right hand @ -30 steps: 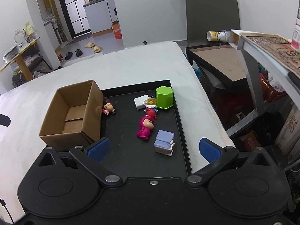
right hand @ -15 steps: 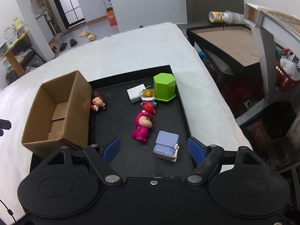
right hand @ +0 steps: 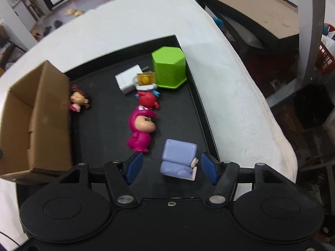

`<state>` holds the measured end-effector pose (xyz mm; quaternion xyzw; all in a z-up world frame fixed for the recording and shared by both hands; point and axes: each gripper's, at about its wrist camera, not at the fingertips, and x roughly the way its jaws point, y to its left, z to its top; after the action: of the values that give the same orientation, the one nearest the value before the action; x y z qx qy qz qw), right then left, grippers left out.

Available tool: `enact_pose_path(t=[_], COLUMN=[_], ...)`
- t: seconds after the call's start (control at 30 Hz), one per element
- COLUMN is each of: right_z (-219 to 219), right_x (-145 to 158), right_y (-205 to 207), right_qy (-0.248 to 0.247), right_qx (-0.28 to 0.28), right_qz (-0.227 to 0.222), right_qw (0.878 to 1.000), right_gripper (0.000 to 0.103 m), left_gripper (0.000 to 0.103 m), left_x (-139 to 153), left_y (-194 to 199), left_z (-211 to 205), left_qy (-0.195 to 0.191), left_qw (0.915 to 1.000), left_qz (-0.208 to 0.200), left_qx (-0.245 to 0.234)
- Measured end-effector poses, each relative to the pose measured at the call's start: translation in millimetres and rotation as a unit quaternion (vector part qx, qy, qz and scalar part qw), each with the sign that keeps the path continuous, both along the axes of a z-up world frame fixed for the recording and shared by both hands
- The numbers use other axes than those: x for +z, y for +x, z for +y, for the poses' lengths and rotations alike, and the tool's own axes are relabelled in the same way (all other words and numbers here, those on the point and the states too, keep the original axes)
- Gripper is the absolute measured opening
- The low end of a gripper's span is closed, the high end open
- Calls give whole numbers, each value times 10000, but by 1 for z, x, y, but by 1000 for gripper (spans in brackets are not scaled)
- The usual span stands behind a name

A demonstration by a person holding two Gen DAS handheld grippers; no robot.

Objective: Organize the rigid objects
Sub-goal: 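Grasp the cardboard box wall with the left tool while the right tool grasps the lavender chair, then lift the lavender chair with the right tool and carry it over the box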

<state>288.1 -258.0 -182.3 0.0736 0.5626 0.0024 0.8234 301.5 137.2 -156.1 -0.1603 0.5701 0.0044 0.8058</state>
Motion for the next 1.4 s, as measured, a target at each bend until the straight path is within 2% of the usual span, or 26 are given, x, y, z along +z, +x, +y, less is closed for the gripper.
enact_pose_path(t=[0.1, 0.23, 0.33, 0.4, 0.5, 0.63, 0.83, 1.0, 1.4], right_z=[1, 4, 6, 8, 9, 8, 14, 17, 21], right_x=[-11, -21, -24, -29, -32, -30, -22, -13, 33], right_y=[10, 21, 29, 34, 38, 37, 26, 18, 16], right_qy=[-59, -151, -229, -337, -409, -291, -151, 31, 82], right_qx=[-153, -241, -248, -218, -223, -308, -251, -193, 39], right_qz=[158, 303, 394, 468, 542, 554, 401, 242, -391], right_qw=[9997, 9991, 9987, 9981, 9974, 9976, 9988, 9995, 9992], right_gripper=[53, 50, 49, 40, 39, 39, 39, 39, 39], left_gripper=[49, 46, 42, 40, 36, 26, 23, 23, 23], left_x=[-8, -18, -23, -25, -27, -31, -32, -32, -28], left_y=[2, 4, 1, -4, -9, -10, -10, -12, -7], left_z=[-1, -3, -6, -8, -10, -10, -2, -1, 4], left_qy=[14, -169, -143, -90, -160, -55, -184, -192, -167], left_qw=[9999, 9998, 9998, 9998, 9994, 9995, 9988, 9987, 9971], left_qz=[-11, -2, -101, -188, -295, -298, -320, -290, -346], left_qx=[-151, -140, -119, -65, -58, -18, 309, 377, 651])
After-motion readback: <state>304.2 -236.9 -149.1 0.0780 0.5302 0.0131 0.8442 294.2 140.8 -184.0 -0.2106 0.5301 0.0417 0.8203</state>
